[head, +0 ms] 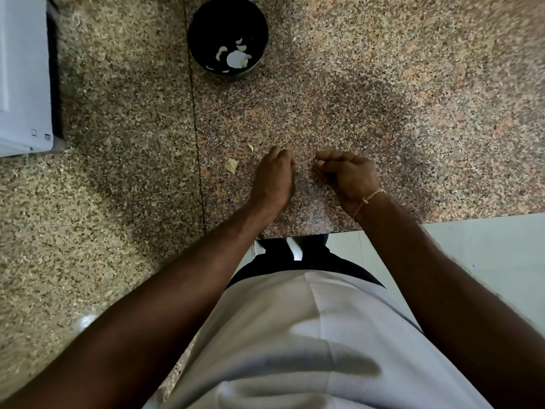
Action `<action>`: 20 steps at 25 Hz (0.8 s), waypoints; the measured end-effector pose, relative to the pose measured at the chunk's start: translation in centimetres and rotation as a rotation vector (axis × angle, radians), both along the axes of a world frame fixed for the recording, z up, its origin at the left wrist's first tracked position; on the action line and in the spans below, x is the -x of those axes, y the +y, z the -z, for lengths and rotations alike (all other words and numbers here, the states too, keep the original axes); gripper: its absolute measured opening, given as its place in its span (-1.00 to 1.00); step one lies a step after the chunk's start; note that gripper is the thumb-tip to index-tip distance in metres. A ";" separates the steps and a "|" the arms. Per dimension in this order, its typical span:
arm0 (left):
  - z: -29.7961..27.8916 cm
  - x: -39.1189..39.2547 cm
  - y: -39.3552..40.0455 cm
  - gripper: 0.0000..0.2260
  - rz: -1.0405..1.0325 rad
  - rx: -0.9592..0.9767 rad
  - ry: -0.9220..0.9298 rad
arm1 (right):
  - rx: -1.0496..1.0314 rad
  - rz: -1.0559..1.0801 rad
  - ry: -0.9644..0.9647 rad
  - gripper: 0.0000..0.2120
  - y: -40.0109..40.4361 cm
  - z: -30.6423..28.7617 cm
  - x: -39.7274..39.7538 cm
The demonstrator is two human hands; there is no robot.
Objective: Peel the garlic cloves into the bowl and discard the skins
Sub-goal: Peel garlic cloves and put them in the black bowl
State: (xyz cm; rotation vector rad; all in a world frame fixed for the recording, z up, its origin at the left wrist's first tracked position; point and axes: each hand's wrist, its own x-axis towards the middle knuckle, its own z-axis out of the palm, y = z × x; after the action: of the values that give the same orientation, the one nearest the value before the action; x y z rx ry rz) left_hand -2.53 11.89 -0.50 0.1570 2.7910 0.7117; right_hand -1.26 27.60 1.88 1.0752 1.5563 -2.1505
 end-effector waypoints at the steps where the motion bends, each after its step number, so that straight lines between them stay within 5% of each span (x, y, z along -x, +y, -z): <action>1: 0.1 0.0 0.1 -0.93 0.016 0.022 0.007 | -0.001 0.004 -0.004 -0.78 0.0 0.1 0.0; 6: 0.0 0.2 -0.5 -0.88 0.086 0.024 -0.087 | 0.025 0.002 0.009 -0.79 -0.2 0.6 -0.2; 10: -0.8 -0.5 -3.4 -0.91 -0.465 -0.538 -0.299 | 0.071 -0.063 0.014 -0.81 -0.3 0.4 0.0; 13: -1.1 -2.5 -4.1 -0.88 -0.619 -0.763 -0.321 | 0.105 -0.194 0.023 -0.81 -0.7 0.1 0.3; 20: -4.5 -11.1 -0.6 -0.86 -1.096 -0.992 -0.103 | 0.150 -0.698 -0.013 -0.83 -3.1 -1.9 -0.4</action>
State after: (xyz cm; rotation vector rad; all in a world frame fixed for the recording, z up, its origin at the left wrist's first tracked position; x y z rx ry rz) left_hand 8.55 11.26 3.98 -1.2388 1.9519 2.1482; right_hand -0.86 24.47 3.78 0.3998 1.4463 -1.7253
